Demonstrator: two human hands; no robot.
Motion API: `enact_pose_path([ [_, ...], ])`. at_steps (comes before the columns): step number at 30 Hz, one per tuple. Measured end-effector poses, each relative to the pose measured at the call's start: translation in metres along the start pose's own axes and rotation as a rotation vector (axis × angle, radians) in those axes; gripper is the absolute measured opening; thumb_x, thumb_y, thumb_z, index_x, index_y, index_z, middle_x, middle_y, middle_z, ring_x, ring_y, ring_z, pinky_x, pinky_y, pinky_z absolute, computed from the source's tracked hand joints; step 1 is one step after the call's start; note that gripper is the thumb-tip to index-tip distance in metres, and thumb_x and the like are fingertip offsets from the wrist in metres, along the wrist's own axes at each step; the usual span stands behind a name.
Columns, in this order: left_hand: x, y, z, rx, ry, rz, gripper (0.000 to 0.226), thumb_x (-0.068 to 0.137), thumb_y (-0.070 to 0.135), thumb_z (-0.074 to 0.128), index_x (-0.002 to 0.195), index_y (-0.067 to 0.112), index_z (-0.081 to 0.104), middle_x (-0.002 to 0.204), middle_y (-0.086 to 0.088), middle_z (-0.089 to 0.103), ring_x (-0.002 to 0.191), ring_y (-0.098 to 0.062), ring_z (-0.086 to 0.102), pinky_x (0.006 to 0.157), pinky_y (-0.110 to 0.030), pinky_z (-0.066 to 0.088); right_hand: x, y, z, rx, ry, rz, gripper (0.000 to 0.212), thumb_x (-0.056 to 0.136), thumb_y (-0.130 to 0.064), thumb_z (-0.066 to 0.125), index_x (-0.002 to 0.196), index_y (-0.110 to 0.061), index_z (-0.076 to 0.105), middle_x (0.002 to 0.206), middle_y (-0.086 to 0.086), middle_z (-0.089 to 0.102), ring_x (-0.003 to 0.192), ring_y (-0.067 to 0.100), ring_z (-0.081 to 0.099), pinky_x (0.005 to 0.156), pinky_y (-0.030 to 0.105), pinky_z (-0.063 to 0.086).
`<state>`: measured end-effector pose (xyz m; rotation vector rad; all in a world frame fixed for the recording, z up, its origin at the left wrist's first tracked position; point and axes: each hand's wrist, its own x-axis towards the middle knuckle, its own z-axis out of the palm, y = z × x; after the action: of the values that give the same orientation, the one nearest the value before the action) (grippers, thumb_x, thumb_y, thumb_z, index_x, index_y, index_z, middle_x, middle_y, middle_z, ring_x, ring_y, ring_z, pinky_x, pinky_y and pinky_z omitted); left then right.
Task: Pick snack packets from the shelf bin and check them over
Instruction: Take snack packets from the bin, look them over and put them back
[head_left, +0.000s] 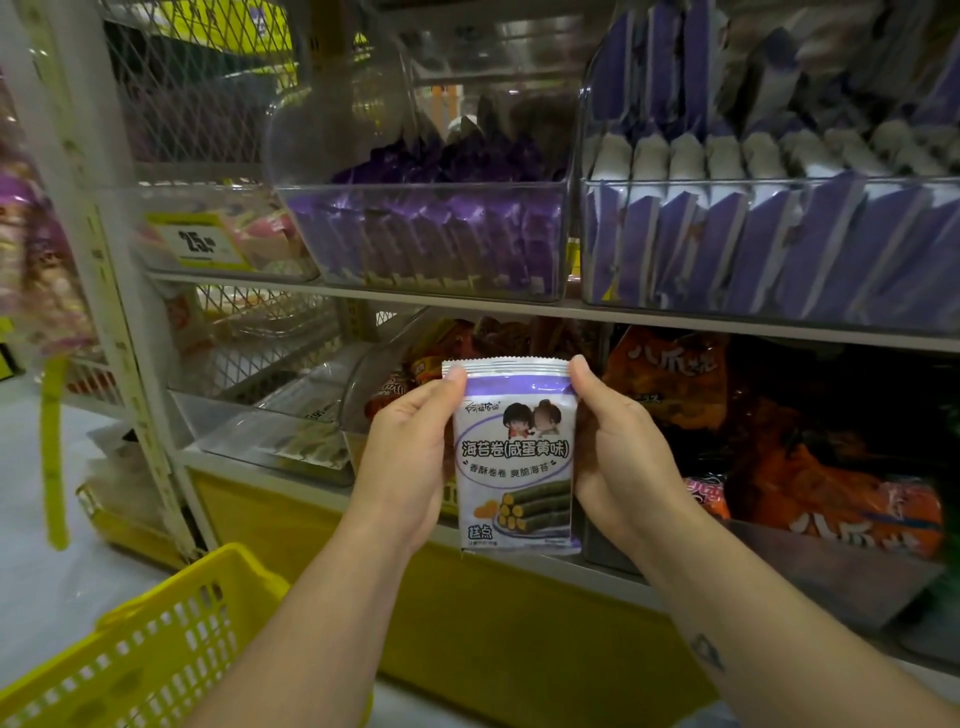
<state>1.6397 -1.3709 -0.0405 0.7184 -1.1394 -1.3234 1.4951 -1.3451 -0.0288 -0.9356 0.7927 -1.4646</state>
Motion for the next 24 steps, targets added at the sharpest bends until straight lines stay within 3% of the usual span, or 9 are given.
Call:
enact_pose_path([
  [4, -0.001, 0.003, 0.001, -0.083, -0.042, -0.067, 0.033, 0.081, 0.039, 0.057, 0.093, 0.015, 0.078, 0.101, -0.017, 0.074, 0.092, -0.025, 0.071, 0.083, -0.042, 0.056, 0.000, -0.002, 0.000, 0.020, -0.004, 0.034, 0.044, 0.098, -0.040, 0.044, 0.099, -0.005, 0.070, 0.095, 0.017, 0.074, 0.088, 0.028, 0.073, 0.063, 0.032, 0.060],
  [8, -0.002, 0.010, -0.001, -0.192, -0.033, -0.151, 0.032, 0.088, 0.037, 0.054, 0.095, 0.017, 0.077, 0.103, -0.013, 0.074, 0.093, -0.024, 0.072, 0.072, -0.039, 0.061, 0.001, -0.006, -0.006, -0.126, -0.103, 0.114, 0.049, 0.093, -0.051, 0.042, 0.107, -0.014, 0.070, 0.104, 0.010, 0.074, 0.095, 0.022, 0.072, 0.074, 0.034, 0.057],
  [10, -0.001, 0.014, -0.007, -0.210, 0.017, -0.181, 0.035, 0.095, 0.037, 0.049, 0.106, 0.013, 0.072, 0.106, -0.013, 0.074, 0.098, -0.026, 0.071, 0.077, -0.042, 0.059, 0.000, -0.011, -0.012, -0.295, -0.249, 0.207, 0.054, 0.086, -0.056, 0.048, 0.116, -0.016, 0.067, 0.110, 0.009, 0.072, 0.099, 0.023, 0.070, 0.075, 0.034, 0.057],
  [13, 0.000, 0.020, -0.014, -0.240, 0.046, -0.228, 0.037, 0.098, 0.038, 0.046, 0.112, 0.012, 0.067, 0.109, -0.014, 0.073, 0.103, -0.028, 0.069, 0.081, -0.044, 0.056, -0.003, -0.015, -0.020, -0.390, -0.446, 0.355, 0.047, 0.087, -0.039, 0.061, 0.122, -0.007, 0.062, 0.117, 0.015, 0.068, 0.104, 0.026, 0.067, 0.081, 0.032, 0.056],
  [16, 0.001, 0.022, -0.019, -0.247, 0.005, -0.276, 0.039, 0.097, 0.041, 0.046, 0.114, 0.012, 0.066, 0.114, -0.014, 0.071, 0.106, -0.029, 0.068, 0.083, -0.046, 0.055, -0.004, -0.016, -0.024, -0.381, -0.473, 0.378, 0.036, 0.090, -0.026, 0.059, 0.118, -0.004, 0.064, 0.115, 0.014, 0.069, 0.100, 0.021, 0.068, 0.080, 0.029, 0.055],
  [19, 0.002, 0.025, -0.030, -0.092, -0.125, -0.295, 0.046, 0.090, 0.046, 0.052, 0.121, 0.014, 0.065, 0.124, -0.012, 0.067, 0.113, -0.031, 0.064, 0.093, -0.053, 0.053, -0.004, -0.018, -0.023, -0.300, -0.444, 0.357, 0.034, 0.090, -0.023, 0.056, 0.112, -0.001, 0.067, 0.112, 0.016, 0.070, 0.097, 0.020, 0.070, 0.075, 0.027, 0.056],
  [21, 0.001, 0.027, -0.038, 0.061, -0.303, -0.329, 0.048, 0.085, 0.040, 0.064, 0.129, 0.020, 0.060, 0.125, -0.013, 0.066, 0.110, -0.031, 0.066, 0.085, -0.049, 0.058, -0.003, -0.019, -0.022, -0.226, -0.404, 0.346, 0.034, 0.089, -0.023, 0.055, 0.109, 0.000, 0.069, 0.114, 0.019, 0.069, 0.097, 0.021, 0.070, 0.074, 0.028, 0.057],
  [24, -0.002, 0.026, -0.048, 0.085, -0.458, -0.422, 0.076, 0.069, 0.021, 0.079, 0.138, 0.024, 0.047, 0.121, -0.012, 0.069, 0.099, -0.025, 0.071, 0.071, -0.035, 0.059, -0.001, -0.022, -0.023, -0.169, -0.315, 0.333, 0.032, 0.085, -0.026, 0.057, 0.101, -0.005, 0.075, 0.109, 0.020, 0.071, 0.093, 0.022, 0.072, 0.075, 0.030, 0.059],
])
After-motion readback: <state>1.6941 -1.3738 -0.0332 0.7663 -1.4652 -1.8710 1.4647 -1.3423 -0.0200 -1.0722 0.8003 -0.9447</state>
